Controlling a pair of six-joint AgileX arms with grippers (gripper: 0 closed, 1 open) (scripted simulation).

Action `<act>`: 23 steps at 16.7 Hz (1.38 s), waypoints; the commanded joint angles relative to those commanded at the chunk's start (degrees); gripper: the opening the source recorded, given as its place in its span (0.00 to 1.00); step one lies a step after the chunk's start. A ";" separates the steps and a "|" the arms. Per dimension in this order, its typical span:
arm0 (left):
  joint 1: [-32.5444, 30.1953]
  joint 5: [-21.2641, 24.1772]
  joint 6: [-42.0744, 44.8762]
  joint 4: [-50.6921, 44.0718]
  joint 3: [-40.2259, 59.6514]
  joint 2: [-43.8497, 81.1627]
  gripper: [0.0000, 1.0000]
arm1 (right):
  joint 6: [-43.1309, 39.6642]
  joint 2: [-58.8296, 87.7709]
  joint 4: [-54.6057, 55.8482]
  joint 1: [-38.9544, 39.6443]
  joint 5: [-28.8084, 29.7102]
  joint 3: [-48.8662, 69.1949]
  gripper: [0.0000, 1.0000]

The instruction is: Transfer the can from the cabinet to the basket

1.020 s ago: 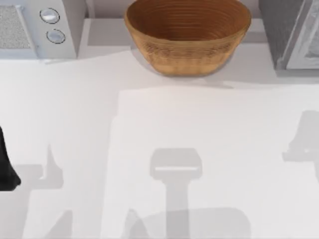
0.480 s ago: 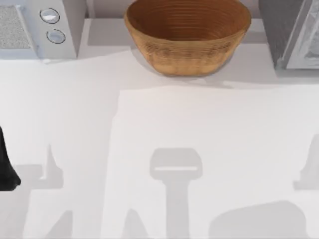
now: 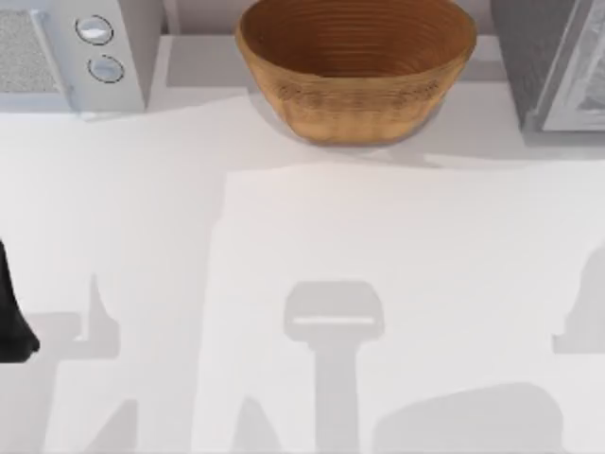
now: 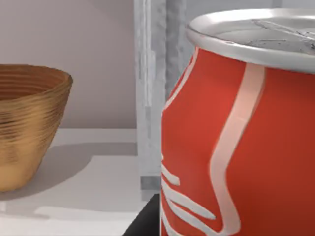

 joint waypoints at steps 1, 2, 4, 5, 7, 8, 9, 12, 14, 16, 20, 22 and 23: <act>0.00 0.00 0.00 0.00 0.00 0.00 1.00 | 0.02 2.40 0.82 0.86 0.71 2.18 0.00; 0.00 0.00 0.00 0.00 0.00 0.00 1.00 | 0.04 5.40 1.78 1.87 1.59 4.79 0.00; 0.00 0.00 0.00 0.00 0.00 0.00 1.00 | 0.09 13.17 4.03 4.25 3.87 11.09 0.00; 0.00 0.00 0.00 0.00 0.00 0.00 1.00 | 0.11 17.83 5.29 5.58 5.23 14.71 0.00; 0.00 0.00 0.00 0.00 0.00 0.00 1.00 | 0.17 28.40 8.02 8.44 8.28 22.67 0.00; 0.00 0.00 0.00 0.00 0.00 0.00 1.00 | 0.21 34.19 9.47 9.95 9.94 26.94 0.00; 0.00 0.00 0.00 0.00 0.00 0.00 1.00 | 0.24 40.23 10.95 11.49 11.66 31.36 0.00; 0.00 0.00 0.00 0.00 0.00 0.00 1.00 | 0.37 59.22 15.52 16.22 17.01 45.07 0.00; 0.00 0.00 0.00 0.00 0.00 0.00 1.00 | 0.47 71.98 18.57 19.34 20.55 54.15 0.00; 0.00 0.00 0.00 0.00 0.00 0.00 1.00 | 0.57 84.23 21.49 22.33 23.89 62.81 0.00; 0.00 0.00 0.00 0.00 0.00 0.00 1.00 | 0.76 105.14 26.55 27.50 29.44 77.53 0.00; 0.00 0.00 0.00 0.00 0.00 0.00 1.00 | 0.84 112.77 28.47 29.48 31.45 83.01 0.00; 0.00 0.00 0.00 0.00 0.00 0.00 1.00 | 0.87 115.70 29.24 30.27 32.22 85.18 0.00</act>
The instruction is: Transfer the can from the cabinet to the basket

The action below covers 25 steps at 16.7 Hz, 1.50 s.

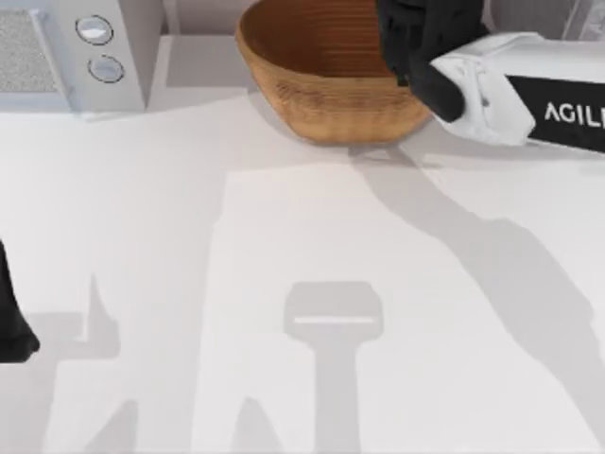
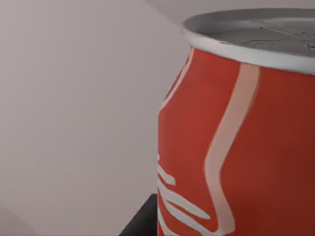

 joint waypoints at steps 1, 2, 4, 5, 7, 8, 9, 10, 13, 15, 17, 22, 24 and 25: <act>0.00 0.00 0.00 0.00 0.00 0.00 1.00 | 0.03 2.32 0.63 0.65 0.62 1.75 0.00; 0.00 0.00 0.00 0.00 0.00 0.00 1.00 | 0.04 4.03 1.10 1.14 1.08 3.05 0.00; 0.00 0.00 0.00 0.00 0.00 0.00 1.00 | 0.06 5.62 1.55 1.60 1.50 4.26 0.00; 0.00 0.00 0.00 0.00 0.00 0.00 1.00 | 0.06 5.62 1.55 1.60 1.50 4.26 0.00; 0.00 0.00 0.00 0.00 0.00 0.00 1.00 | 0.06 5.62 1.55 1.60 1.50 4.26 0.00; 0.00 0.00 0.00 0.00 0.00 0.00 1.00 | 0.19 5.80 1.40 1.34 1.32 3.73 0.00; 0.00 0.00 0.00 0.00 0.00 0.00 1.00 | 0.18 5.93 1.39 1.32 1.27 3.94 0.00; 0.00 0.00 0.00 0.00 0.00 0.00 1.00 | 0.16 6.41 1.35 1.22 1.11 4.63 0.00; 0.00 0.00 0.00 0.00 0.00 0.00 1.00 | 0.05 8.95 0.98 0.57 0.48 8.02 0.00; 0.00 0.00 0.00 0.00 0.00 0.00 1.00 | -0.01 10.33 0.76 0.20 0.16 9.80 0.00; 0.00 0.00 0.00 0.00 0.00 0.00 1.00 | -0.02 10.55 0.72 0.14 0.11 10.09 0.00; 0.00 0.00 0.00 0.00 0.00 0.00 1.00 | -0.02 10.55 0.72 0.14 0.11 10.09 0.23; 0.00 0.00 0.00 0.00 0.00 0.00 1.00 | -0.02 10.55 0.72 0.14 0.11 10.09 0.38; 0.00 0.00 0.00 0.00 0.00 0.00 1.00 | -0.02 10.55 0.72 0.14 0.11 10.09 0.45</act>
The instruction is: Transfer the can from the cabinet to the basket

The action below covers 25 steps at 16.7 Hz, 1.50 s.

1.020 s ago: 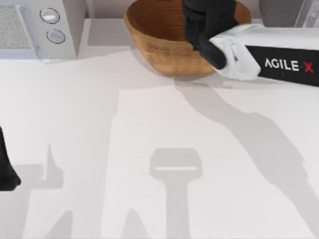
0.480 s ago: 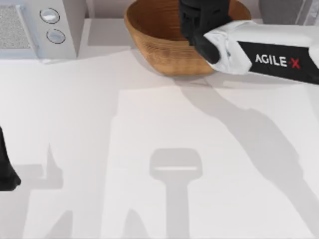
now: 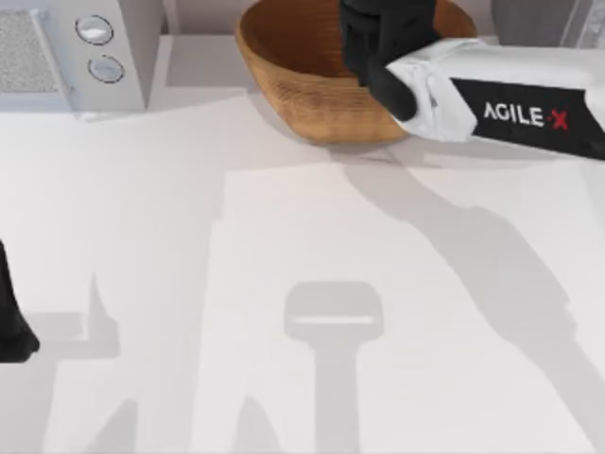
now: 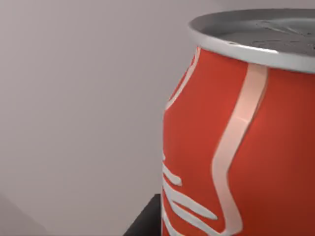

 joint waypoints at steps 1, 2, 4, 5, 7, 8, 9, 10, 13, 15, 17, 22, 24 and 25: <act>0.00 0.00 0.00 0.00 0.00 0.00 1.00 | 0.00 0.00 0.00 0.00 0.00 0.00 0.53; 0.00 0.00 0.00 0.00 0.00 0.00 1.00 | 0.00 0.00 0.00 0.00 0.00 0.00 0.60; 0.00 0.00 0.00 0.00 0.00 0.00 1.00 | 0.00 0.00 0.00 0.00 0.00 0.00 0.75; 0.00 0.00 0.00 0.00 0.00 0.00 1.00 | 0.00 0.00 0.00 0.00 0.00 0.00 0.83; 0.00 0.00 0.00 0.00 0.00 0.00 1.00 | 0.00 0.00 0.00 0.00 0.00 0.00 0.98; 0.00 0.00 0.00 0.00 0.00 0.00 1.00 | 0.00 0.00 0.00 0.00 0.00 0.00 1.00; 0.00 0.00 0.00 0.00 0.00 0.00 1.00 | 0.00 0.00 0.00 0.00 0.00 0.00 1.00; 0.00 0.00 0.00 0.00 0.00 0.00 1.00 | 0.00 0.00 0.00 0.00 0.00 0.00 1.00; 0.00 0.00 0.00 0.00 0.00 0.00 1.00 | 0.00 0.00 0.00 0.00 0.00 0.00 1.00; 0.00 0.00 0.00 0.00 0.00 0.00 1.00 | 0.00 0.00 0.00 0.00 0.00 0.00 1.00; 0.00 0.00 0.00 0.00 0.00 0.00 1.00 | 0.00 0.00 0.00 0.00 0.00 0.00 1.00; 0.00 0.00 0.00 0.00 0.00 0.00 1.00 | 0.00 0.00 0.00 0.00 0.00 0.00 1.00; 0.00 0.00 0.00 0.00 0.00 0.00 1.00 | 0.00 0.00 0.00 0.00 0.00 0.00 1.00; 0.00 0.00 0.00 0.00 0.00 0.00 1.00 | 0.00 0.00 0.00 0.00 0.00 0.00 1.00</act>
